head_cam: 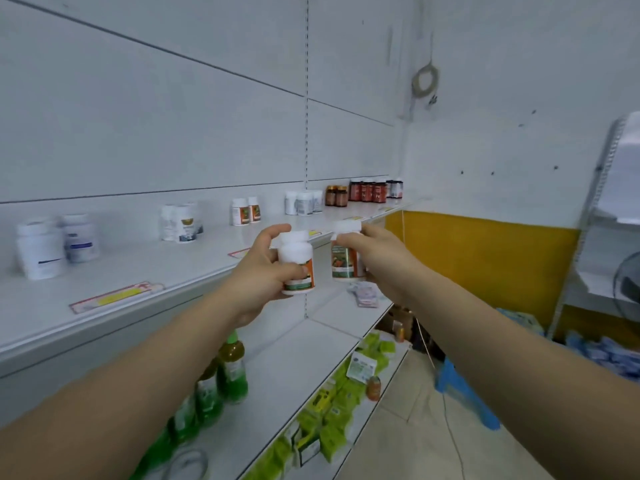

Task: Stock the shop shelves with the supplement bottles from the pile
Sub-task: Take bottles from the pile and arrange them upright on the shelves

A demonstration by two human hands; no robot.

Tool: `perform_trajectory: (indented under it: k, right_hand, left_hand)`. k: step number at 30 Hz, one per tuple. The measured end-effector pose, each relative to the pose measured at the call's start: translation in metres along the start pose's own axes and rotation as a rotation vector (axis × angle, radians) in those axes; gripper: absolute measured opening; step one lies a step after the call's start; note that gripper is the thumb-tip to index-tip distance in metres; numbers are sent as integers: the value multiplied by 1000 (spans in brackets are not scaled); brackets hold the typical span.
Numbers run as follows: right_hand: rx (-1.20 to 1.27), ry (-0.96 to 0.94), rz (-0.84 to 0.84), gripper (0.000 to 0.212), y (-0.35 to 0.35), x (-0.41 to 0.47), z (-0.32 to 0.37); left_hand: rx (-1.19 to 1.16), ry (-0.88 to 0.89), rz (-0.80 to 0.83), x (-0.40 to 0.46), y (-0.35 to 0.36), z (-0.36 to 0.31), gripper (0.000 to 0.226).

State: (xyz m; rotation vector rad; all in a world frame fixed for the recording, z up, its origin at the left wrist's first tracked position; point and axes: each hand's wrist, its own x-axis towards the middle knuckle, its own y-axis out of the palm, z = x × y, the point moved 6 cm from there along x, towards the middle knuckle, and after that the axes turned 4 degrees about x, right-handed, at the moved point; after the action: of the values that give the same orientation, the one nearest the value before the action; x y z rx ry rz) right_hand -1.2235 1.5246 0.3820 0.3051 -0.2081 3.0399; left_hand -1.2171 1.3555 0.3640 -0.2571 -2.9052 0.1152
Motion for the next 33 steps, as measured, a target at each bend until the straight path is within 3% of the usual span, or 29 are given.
perform_trajectory:
  k: [2,4,6,10,14,18,24,28,33]
  right_hand:
    - [0,7,46,47,-22,41,-6]
    - [12,5,97,24,-37,76,-10]
    - [27,-9,143,14,-46,113,-11]
    - [51,-48,220,24,-41,180,-18]
    - [55,-63,306,40,-13,244,-31]
    - [56,-111,390,31,22,307,-40]
    - [-19,-154,560,33,76,385,-52]
    - [-54,-153,666,40,110,423,-62]
    - [-136,-202,851,20,148,452,-75]
  left_hand:
    - [22,-11,-50,41,16,3,66]
    - [29,-29,-94,73,27,6,65]
    - [43,-34,-129,102,35,8,65]
    - [129,-28,-171,155,37,12,64]
    - [305,9,-273,202,14,19,65]
    - [518,-19,-400,241,-25,33,65]
    - [588,-169,-511,291,-70,53,82]
    - [643,-249,-582,306,-87,66,75]
    - [743,-335,-648,320,-100,68,77]
